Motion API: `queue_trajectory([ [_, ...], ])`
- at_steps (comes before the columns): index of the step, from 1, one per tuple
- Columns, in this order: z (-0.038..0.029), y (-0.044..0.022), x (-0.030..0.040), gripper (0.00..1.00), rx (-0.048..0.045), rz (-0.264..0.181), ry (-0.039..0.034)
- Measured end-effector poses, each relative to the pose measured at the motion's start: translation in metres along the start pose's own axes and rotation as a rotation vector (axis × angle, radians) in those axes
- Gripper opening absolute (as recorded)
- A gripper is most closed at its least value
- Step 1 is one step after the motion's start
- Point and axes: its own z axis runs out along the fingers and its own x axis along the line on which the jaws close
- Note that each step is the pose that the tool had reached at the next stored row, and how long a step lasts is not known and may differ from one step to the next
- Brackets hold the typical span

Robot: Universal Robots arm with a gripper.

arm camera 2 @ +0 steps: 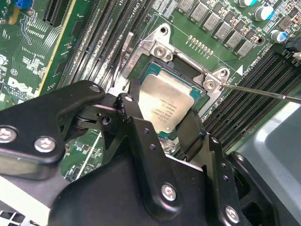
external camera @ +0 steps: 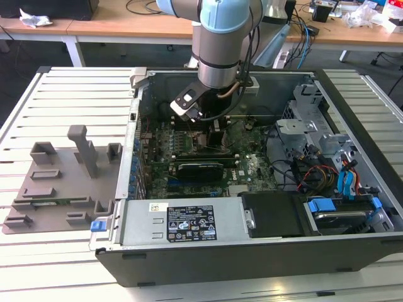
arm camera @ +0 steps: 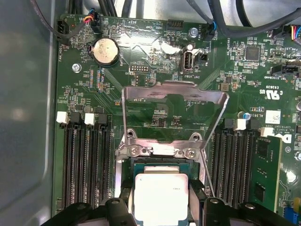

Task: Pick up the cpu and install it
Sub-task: 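Place the cpu into insertion slot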

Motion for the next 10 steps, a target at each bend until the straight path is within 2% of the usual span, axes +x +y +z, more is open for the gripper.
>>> queue_trajectory([
  [1, 0.0002, 0.0, 0.0001, 0.56, -0.0002, 0.0, 0.0008],
  [2, 0.0002, 0.0, 0.0001, 0.63, 0.0, 0.0, 0.0005],
  [10, 0.0002, -0.0003, -0.0046, 0.63, 0.0004, 0.001, -0.0001],
])
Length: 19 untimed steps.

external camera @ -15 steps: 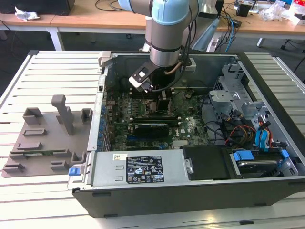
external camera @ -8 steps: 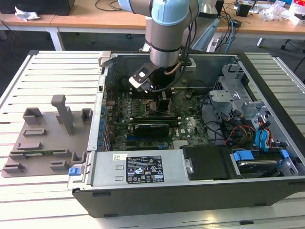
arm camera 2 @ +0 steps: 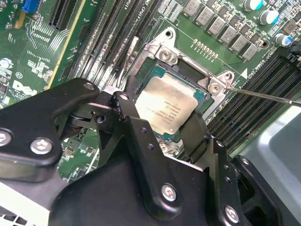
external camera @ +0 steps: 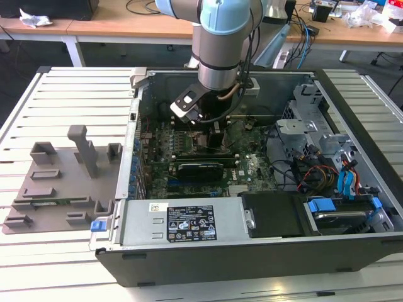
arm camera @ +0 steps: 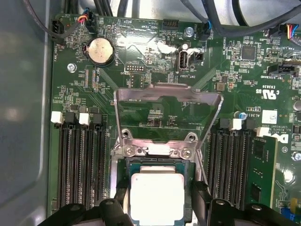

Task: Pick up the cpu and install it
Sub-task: 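Place the cpu into insertion slot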

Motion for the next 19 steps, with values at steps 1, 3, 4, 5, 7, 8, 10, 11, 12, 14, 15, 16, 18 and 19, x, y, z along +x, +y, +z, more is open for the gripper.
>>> queue_trajectory([
  [1, 0.0, 0.0, -0.0001, 0.63, 0.0, 0.0, 0.0],
  [3, -0.0009, 0.0, 0.0001, 0.63, 0.0, 0.0, 0.0022],
  [4, -0.0009, 0.0, 0.0002, 0.63, -0.0002, 0.0, 0.0068],
  [5, -0.0008, 0.0, 0.0004, 0.63, -0.0006, 0.0, 0.0112],
  [7, -0.0008, 0.0004, 0.0004, 0.63, -0.0006, 0.002, 0.0199],
  [8, -0.0008, 0.0005, 0.0003, 0.63, -0.0006, 0.002, 0.0205],
  [10, -0.0014, 0.0004, 0.0002, 0.63, -0.0004, 0.002, 0.0204],
  [11, -0.0038, 0.0004, 0.0002, 0.63, -0.0005, 0.002, 0.0205],
  [12, -0.0037, 0.0005, 0.0002, 0.63, -0.0006, 0.002, 0.0207],
  [14, -0.0038, 0.0005, 0.0002, 0.63, -0.0006, 0.002, 0.0213],
  [15, -0.0038, 0.0005, 0.0002, 0.63, -0.0006, 0.002, 0.0217],
  [16, -0.0038, 0.0004, 0.0002, 0.61, -0.0006, 0.002, 0.022],
  [18, -0.0038, 0.0004, 0.0002, 0.53, -0.0006, 0.002, 0.0229],
  [19, -0.0038, 0.0004, 0.0002, 0.53, -0.0006, 0.002, 0.0232],
])
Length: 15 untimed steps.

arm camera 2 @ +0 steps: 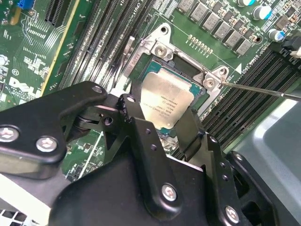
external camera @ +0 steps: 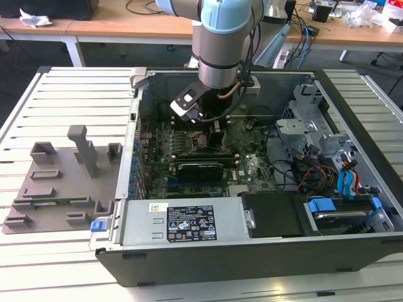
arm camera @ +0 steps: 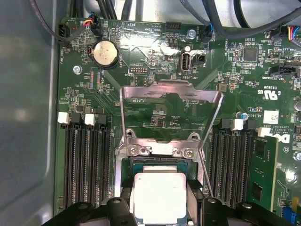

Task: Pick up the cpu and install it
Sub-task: 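Place the cpu into insertion slot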

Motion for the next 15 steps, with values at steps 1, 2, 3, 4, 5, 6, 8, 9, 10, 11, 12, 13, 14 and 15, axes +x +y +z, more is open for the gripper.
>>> queue_trajectory([
  [1, 0.0, 0.0, 0.0, 0.53, 0.0, 0.0, 0.0002],
  [2, 0.0, 0.0, 0.0, 0.53, -0.0001, 0.0, 0.0007],
  [3, 0.0, 0.0, 0.0, 0.53, 0.0, 0.0, 0.0008],
  [4, -0.0003, 0.0, 0.0, 0.53, -0.0002, 0.0, 0.001],
  [5, -0.0045, -0.0002, 0.0, 0.53, -0.0006, 0.002, 0.0009],
  [6, -0.0046, -0.0003, 0.0, 0.53, -0.0005, 0.019, 0.002],
  [8, -0.0043, -0.0002, -0.0002, 0.53, 0.0003, 0.027, 0.002],
  [9, -0.0035, 0.0004, -0.0003, 0.53, 0.0007, 0.027, 0.0021],
  [10, -0.0029, 0.0007, -0.0003, 0.53, 0.0011, 0.027, 0.0021],
  [11, -0.0024, 0.0007, -0.0003, 0.53, 0.0013, 0.03, 0.0021],
  [12, -0.0018, 0.0007, -0.0004, 0.53, 0.0013, 0.034, 0.0021],
  [13, -0.0016, 0.0009, -0.0004, 0.53, 0.0013, 0.034, 0.0021],
  [14, -0.0013, 0.001, -0.0004, 0.53, 0.0014, 0.034, 0.0021],
  [15, -0.0011, 0.0011, -0.0004, 0.53, 0.0014, 0.034, 0.0021],
])
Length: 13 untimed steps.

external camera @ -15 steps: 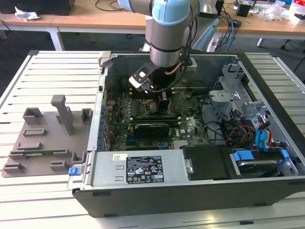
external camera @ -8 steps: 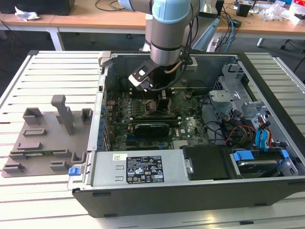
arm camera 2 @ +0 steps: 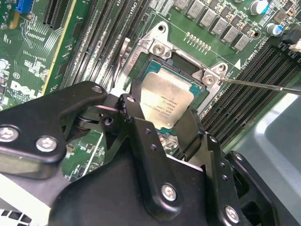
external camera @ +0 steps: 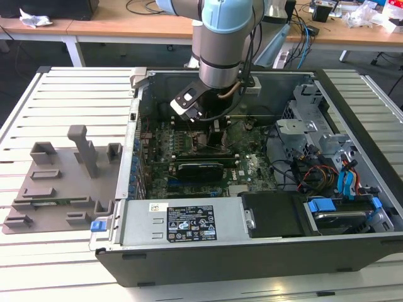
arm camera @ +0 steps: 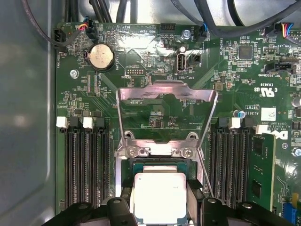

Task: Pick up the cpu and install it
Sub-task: 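Place the cpu into insertion slot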

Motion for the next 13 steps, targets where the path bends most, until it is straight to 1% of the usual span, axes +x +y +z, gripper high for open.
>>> queue_trajectory([
  [6, 0.0005, 0.0001, 0.0, 0.53, -0.0001, 0.0, 0.0],
  [7, 0.0006, 0.0, 0.0, 0.55, -0.0001, 0.0, 0.0],
  [8, 0.0006, 0.0, 0.0, 0.61, -0.0001, 0.0, 0.0001],
  [9, 0.0005, 0.0001, 0.0001, 0.61, -0.0001, 0.0, 0.0002],
  [10, -0.0033, 0.0, 0.0, 0.61, -0.0001, 0.0, 0.0002],
  [11, -0.0106, -0.0001, 0.0008, 0.61, 0.0, 0.0, -0.0005],
  [12, -0.0162, -0.0001, 0.0019, 0.59, -0.0001, 0.0, -0.0011],
  [13, -0.0214, -0.0003, 0.0022, 0.46, 0.0, 0.0, -0.0018],
])
